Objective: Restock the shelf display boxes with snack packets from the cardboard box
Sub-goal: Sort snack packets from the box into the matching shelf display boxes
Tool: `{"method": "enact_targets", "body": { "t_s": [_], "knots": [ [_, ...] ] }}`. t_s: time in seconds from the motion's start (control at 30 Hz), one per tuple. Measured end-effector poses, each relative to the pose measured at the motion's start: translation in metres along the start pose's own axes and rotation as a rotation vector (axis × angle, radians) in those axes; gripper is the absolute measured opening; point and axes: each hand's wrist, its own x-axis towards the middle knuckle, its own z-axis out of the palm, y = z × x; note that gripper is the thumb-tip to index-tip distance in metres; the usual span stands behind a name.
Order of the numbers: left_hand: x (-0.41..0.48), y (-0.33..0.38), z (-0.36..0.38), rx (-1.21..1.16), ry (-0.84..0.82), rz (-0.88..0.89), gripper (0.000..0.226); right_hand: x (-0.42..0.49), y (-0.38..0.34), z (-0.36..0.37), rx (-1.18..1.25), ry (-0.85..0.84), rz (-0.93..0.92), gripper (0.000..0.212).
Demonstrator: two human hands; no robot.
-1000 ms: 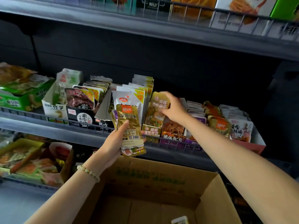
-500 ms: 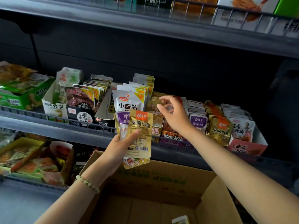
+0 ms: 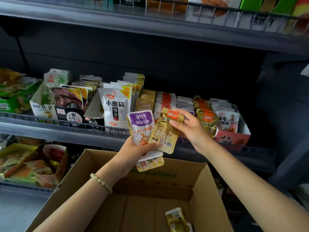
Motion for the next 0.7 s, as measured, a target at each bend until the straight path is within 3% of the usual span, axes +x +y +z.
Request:
{"method": "enact_targets", "body": {
  "t_s": [0.17,0.27,0.33,0.4,0.5,0.6,0.7],
  "knots": [
    [-0.002,0.003,0.016,0.032,-0.048,0.028,0.031,-0.01,0.0,-0.022,0.135,-0.002,0.085,0.031],
    [0.001,0.004,0.025,0.059,0.02,0.022,0.024,-0.015,0.002,-0.032,0.198,0.081,0.123,0.035],
    [0.005,0.004,0.03,0.128,0.147,0.048,0.008,-0.016,0.004,-0.041,0.076,0.172,0.092,0.035],
    [0.008,0.005,0.035,0.185,0.204,0.109,0.021,-0.018,0.007,-0.047,-0.092,0.184,0.084,0.035],
    [0.007,0.002,0.05,0.286,0.085,0.172,0.036,-0.025,0.011,-0.042,-0.257,0.127,0.066,0.037],
    [0.005,-0.005,0.063,0.296,-0.061,0.159,0.026,-0.029,0.005,-0.031,-0.239,0.138,0.001,0.022],
    [0.002,-0.007,0.066,0.321,-0.123,0.144,0.057,-0.031,0.004,-0.026,-0.058,0.047,0.097,0.036]
  ]
}}
